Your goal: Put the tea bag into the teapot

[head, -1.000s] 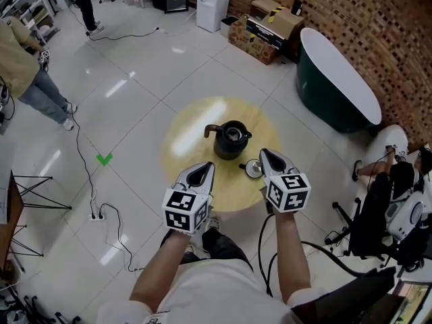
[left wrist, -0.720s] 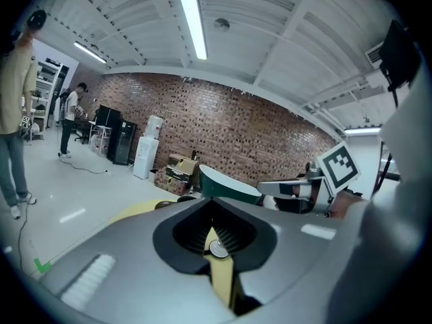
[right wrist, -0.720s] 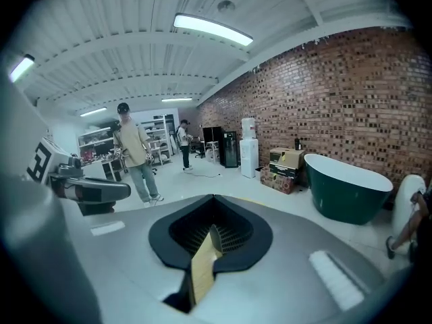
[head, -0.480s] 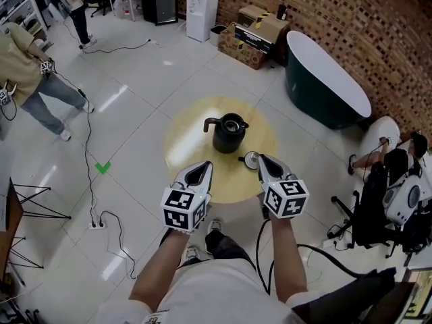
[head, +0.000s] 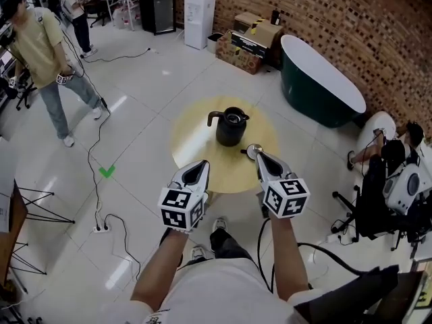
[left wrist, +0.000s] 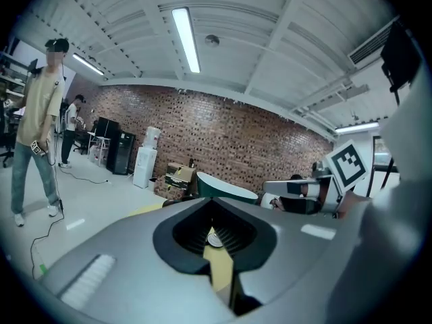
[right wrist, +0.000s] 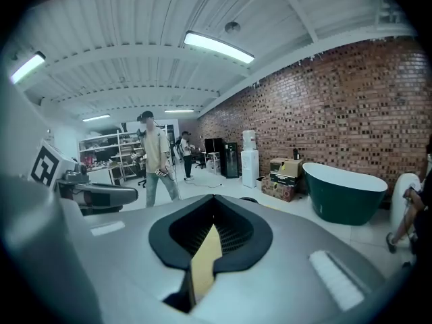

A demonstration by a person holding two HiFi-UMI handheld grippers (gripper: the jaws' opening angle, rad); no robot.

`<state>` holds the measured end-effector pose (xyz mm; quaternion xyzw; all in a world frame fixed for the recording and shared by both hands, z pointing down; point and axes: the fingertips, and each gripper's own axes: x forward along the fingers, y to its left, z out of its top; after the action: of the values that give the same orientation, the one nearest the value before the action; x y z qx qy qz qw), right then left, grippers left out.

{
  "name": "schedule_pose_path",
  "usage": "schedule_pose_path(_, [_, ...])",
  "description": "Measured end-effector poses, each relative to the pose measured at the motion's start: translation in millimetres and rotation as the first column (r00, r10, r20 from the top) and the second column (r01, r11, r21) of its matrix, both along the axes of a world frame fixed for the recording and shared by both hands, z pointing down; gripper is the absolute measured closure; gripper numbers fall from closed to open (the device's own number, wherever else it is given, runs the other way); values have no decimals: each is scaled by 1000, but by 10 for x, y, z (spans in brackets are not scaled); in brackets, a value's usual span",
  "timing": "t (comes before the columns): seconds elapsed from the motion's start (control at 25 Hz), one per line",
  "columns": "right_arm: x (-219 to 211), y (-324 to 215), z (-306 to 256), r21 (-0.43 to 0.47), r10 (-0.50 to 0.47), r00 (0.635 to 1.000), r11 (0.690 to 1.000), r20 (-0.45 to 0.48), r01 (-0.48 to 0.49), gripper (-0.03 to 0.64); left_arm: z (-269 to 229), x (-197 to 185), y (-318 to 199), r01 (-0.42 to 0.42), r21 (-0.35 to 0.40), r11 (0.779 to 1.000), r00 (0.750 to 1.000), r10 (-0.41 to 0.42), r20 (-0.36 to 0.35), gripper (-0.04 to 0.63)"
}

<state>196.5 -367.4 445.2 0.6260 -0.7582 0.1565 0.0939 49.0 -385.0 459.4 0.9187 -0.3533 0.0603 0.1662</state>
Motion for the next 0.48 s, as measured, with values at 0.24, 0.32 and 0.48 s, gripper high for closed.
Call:
schedule_pose_path(0.24, [-86, 279, -140, 28, 17, 1000, 999, -16, -17, 615, -58, -78, 234, -18, 19, 1000, 1000, 18, -10, 583])
schedule_pose_path(0.32, [-120, 380, -165, 32, 24, 1000, 999, -16, -24, 615, -60, -109, 319, -26, 20, 999, 1000, 26, -12, 583])
schedule_pose_path(0.48, [-213, 597, -235, 50, 37, 999, 998, -22, -36, 615, -55, -208, 475, -39, 27, 999, 999, 40, -15, 583])
